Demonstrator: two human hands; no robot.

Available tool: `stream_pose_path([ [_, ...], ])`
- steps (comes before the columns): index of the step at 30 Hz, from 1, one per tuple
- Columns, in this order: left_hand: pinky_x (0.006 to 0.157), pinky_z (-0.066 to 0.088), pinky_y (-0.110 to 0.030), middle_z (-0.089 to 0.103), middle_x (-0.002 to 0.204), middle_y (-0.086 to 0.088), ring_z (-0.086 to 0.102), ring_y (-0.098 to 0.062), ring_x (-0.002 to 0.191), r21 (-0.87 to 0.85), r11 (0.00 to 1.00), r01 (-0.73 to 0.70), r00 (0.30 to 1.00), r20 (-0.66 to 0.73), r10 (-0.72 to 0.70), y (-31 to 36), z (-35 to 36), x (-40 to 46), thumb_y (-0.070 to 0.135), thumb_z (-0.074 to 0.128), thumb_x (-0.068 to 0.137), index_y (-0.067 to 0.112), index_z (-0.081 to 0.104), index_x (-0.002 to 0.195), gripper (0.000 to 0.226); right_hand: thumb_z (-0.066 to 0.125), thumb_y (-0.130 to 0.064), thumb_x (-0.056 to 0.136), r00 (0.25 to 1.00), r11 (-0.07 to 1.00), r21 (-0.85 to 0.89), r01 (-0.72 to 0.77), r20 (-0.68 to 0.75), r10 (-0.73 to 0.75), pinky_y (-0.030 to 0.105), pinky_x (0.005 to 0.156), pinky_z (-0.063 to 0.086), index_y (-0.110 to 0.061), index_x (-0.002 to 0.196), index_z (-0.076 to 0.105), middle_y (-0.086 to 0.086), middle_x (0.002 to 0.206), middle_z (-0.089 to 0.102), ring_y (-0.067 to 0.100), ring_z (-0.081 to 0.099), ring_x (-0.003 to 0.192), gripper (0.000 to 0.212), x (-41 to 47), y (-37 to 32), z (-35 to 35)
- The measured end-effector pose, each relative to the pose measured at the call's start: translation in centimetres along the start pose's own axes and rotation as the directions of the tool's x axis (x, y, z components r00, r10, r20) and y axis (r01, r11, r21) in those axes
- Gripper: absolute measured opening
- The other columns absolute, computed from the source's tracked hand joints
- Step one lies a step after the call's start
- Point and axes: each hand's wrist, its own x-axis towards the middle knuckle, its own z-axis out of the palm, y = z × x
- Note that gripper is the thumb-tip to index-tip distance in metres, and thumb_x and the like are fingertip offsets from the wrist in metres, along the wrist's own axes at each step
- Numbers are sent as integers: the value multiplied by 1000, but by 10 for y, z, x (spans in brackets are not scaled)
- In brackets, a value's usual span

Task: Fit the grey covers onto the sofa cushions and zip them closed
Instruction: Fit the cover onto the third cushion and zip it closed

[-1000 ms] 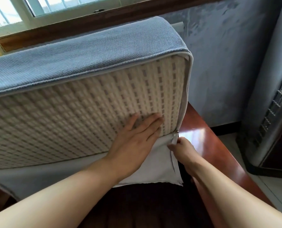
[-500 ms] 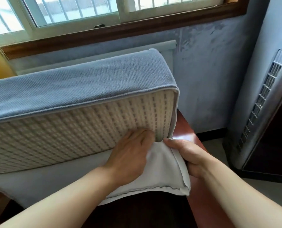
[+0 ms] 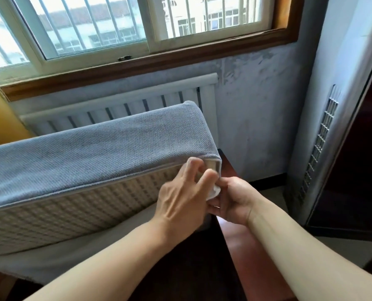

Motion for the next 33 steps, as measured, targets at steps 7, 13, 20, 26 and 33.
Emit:
stream_pose_path([
  [7,45,44,-30,51,76,3,55,-16,73,83,996,11,999,-38,-8,-5,-7,18,29,55,77,18,65,73,15,34,-25,101,1000,998,58,9,-17,-8,35,72,52,-8,77,62,6,64,68,19,65,70,41,1,0,0],
  [13,80,26,-28,49,109,6,40,-16,98,57,998,33,995,-100,-28,-15,-4,40,29,65,78,17,62,64,18,32,-33,102,997,999,14,37,-65,-36,32,70,49,-4,88,65,8,77,72,19,67,75,47,0,-1,-8],
  [20,93,44,-52,62,124,-8,52,-28,119,-125,986,-109,994,-18,108,-36,0,51,28,60,85,11,66,71,23,37,-16,100,976,1000,3,-6,-218,6,35,85,46,-6,83,62,9,83,66,19,61,78,32,12,12,-28],
  [26,96,41,-50,60,123,-7,48,-26,119,-166,979,-114,993,-1,116,-46,1,65,28,57,85,8,66,73,25,38,-8,98,938,998,-49,-40,-347,20,33,76,47,-4,105,61,12,100,64,25,63,89,25,28,23,-41],
  [33,95,39,-30,61,121,-3,49,-20,110,-129,987,-95,994,-63,87,-52,8,71,26,58,85,9,63,74,21,25,-3,100,904,989,-140,-42,-426,-22,42,99,42,2,126,51,25,133,51,39,51,123,37,57,37,-55],
])
